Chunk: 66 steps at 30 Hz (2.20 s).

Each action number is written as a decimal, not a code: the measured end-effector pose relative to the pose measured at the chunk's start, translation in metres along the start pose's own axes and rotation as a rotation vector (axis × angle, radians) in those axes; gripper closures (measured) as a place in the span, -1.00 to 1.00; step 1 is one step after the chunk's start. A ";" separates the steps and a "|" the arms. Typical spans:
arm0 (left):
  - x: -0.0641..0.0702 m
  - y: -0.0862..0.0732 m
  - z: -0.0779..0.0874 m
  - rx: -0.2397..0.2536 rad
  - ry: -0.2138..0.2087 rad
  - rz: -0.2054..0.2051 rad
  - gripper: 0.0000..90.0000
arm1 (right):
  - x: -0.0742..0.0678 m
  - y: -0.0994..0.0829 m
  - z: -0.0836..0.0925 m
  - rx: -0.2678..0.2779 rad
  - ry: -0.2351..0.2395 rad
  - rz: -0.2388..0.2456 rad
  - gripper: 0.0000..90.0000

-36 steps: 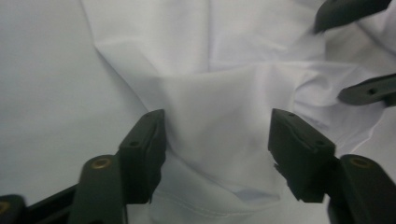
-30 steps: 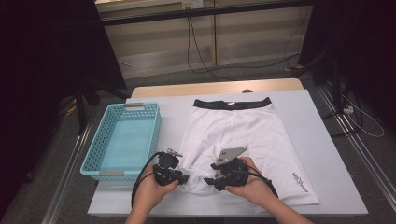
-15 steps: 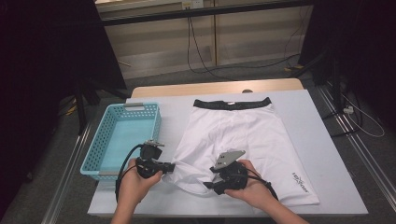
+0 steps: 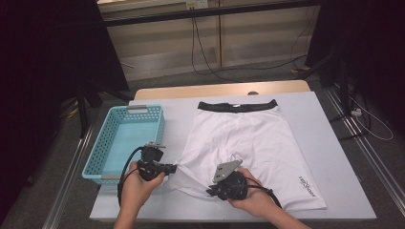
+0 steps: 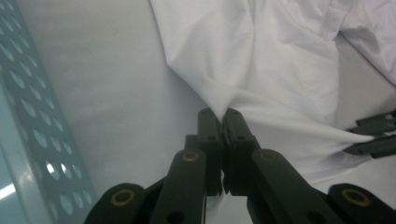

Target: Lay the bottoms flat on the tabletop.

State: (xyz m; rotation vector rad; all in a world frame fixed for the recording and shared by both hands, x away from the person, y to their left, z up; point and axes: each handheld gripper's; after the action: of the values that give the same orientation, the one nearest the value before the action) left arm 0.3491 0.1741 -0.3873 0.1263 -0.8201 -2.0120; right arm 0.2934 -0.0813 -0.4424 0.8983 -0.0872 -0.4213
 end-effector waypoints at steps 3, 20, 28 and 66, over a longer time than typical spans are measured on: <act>-0.001 0.001 -0.001 -0.003 -0.001 0.007 0.95 | -0.004 0.001 0.004 0.032 0.038 0.004 0.93; 0.003 0.008 -0.003 0.033 -0.018 0.008 0.41 | -0.013 0.008 0.008 0.094 0.044 0.027 0.46; 0.005 0.012 -0.005 0.056 -0.013 0.003 -0.15 | -0.025 0.008 -0.017 -0.001 0.074 0.104 0.37; 0.006 0.038 -0.016 0.082 0.022 -0.093 -0.64 | -0.025 0.029 -0.025 0.071 0.070 0.045 0.23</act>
State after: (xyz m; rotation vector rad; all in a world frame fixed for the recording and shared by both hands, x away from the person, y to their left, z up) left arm 0.3799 0.1477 -0.3755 0.2369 -0.8979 -2.0604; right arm 0.2859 -0.0368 -0.4330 0.9783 -0.0581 -0.3460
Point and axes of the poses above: each handheld gripper's, and its own axes: z roughly backward along the jaws, y roughly out of its top, x roughly to its right, and after that the axes turned 5 degrees about x, right-handed
